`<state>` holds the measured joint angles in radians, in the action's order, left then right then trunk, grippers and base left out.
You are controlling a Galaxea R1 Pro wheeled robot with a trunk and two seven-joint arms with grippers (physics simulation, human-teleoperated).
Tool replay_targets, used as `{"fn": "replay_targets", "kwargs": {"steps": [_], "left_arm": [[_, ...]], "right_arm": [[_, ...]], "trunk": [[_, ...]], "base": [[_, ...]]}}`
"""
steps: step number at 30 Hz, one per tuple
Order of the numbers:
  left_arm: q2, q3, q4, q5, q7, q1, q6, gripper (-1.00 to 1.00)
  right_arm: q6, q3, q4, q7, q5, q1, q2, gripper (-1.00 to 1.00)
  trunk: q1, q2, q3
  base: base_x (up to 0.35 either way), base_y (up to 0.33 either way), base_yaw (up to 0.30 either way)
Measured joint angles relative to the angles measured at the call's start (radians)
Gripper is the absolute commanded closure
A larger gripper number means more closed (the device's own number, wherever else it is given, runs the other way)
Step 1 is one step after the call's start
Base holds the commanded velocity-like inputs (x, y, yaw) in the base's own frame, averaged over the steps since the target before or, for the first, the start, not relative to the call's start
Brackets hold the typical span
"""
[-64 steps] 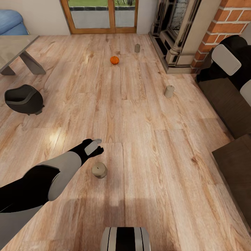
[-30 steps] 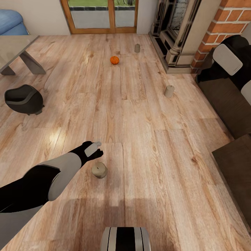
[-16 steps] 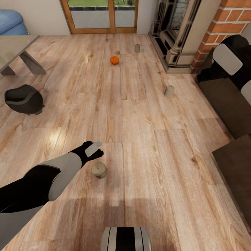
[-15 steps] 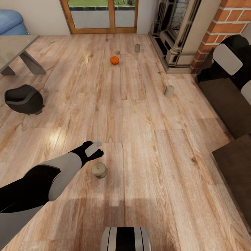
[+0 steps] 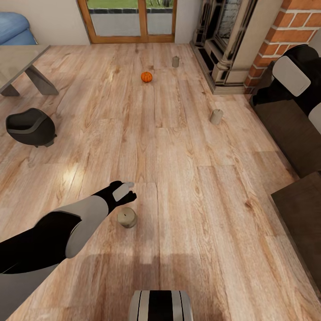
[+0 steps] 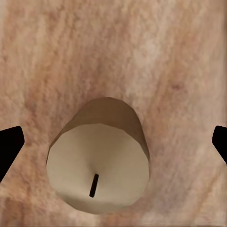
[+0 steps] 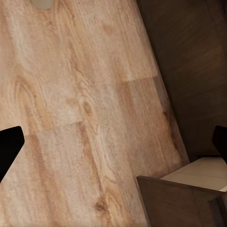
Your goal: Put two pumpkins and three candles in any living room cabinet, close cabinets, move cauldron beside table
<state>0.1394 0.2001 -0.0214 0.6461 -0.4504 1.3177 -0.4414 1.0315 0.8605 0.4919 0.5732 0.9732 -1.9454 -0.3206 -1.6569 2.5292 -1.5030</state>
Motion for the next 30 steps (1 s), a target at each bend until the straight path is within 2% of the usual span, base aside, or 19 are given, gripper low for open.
{"fn": "replay_targets", "kwargs": {"steps": [14,25,30], "left_arm": [[-0.004,-0.001,0.000,0.001,-0.001,-0.013,0.002,-1.00],[-0.030,0.000,0.000,0.000,0.000,-0.023,0.005,-1.00],[-0.033,0.000,0.000,-0.001,0.000,-0.033,0.006,-1.00]], "right_arm": [[0.000,0.002,0.000,0.000,0.001,0.000,0.000,-1.00],[0.000,0.003,0.000,-0.001,0.001,0.000,-0.001,-1.00],[0.000,0.003,0.000,-0.001,0.002,0.000,0.000,-1.00]], "trunk": [[0.000,0.000,0.000],[0.000,0.000,0.000],[-0.001,0.000,-0.004]], "base": [[0.000,0.000,0.000],[0.000,0.000,0.000],[0.000,0.000,0.000]]}}
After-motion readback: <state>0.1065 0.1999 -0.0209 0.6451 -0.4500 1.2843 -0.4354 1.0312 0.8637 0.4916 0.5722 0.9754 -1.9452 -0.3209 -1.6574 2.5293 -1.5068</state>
